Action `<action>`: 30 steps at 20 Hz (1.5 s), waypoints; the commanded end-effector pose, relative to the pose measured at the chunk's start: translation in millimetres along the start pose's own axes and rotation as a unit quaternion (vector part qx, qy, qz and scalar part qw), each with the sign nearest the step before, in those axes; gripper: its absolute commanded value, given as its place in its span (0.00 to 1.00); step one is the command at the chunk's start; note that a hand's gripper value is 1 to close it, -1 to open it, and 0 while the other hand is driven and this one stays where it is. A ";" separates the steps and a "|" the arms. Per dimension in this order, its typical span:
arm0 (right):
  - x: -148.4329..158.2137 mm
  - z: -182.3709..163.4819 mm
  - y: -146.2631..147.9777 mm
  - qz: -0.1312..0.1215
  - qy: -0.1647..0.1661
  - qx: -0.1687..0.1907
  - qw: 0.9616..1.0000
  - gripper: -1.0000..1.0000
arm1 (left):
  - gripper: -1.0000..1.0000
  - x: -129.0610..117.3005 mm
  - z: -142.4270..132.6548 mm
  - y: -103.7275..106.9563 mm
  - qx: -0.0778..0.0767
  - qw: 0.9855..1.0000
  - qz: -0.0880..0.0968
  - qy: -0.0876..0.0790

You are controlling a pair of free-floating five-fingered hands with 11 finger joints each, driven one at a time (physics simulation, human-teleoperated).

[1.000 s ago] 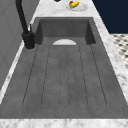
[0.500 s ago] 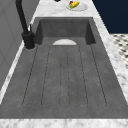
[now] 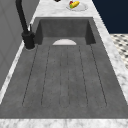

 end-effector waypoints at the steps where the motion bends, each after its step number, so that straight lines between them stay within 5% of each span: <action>1: -10.6 -18.7 5.3 0.005 -0.027 0.004 1.000 0.00 | 0.50 0.0 0.0 0.0 0.000 1.000 0.000 0.000; 12: -45.7 -67.8 48.1 0.013 -0.094 0.008 0.995 0.00 | 0.50 0.0 0.0 0.0 0.000 1.000 0.000 0.000; 15: -50.0 -77.3 53.7 -0.006 -0.093 0.042 0.995 0.00 | 0.50 0.0 0.0 0.0 0.000 1.000 0.000 0.000; 24: -66.1 -110.6 61.3 0.004 -0.133 0.044 0.990 0.00 | 0.50 0.0 0.0 0.0 0.000 1.000 0.000 0.000; 30: -58.6 -146.7 62.0 0.002 -0.131 0.049 0.990 0.00 | 0.50 0.0 0.0 0.0 0.000 1.000 0.000 0.000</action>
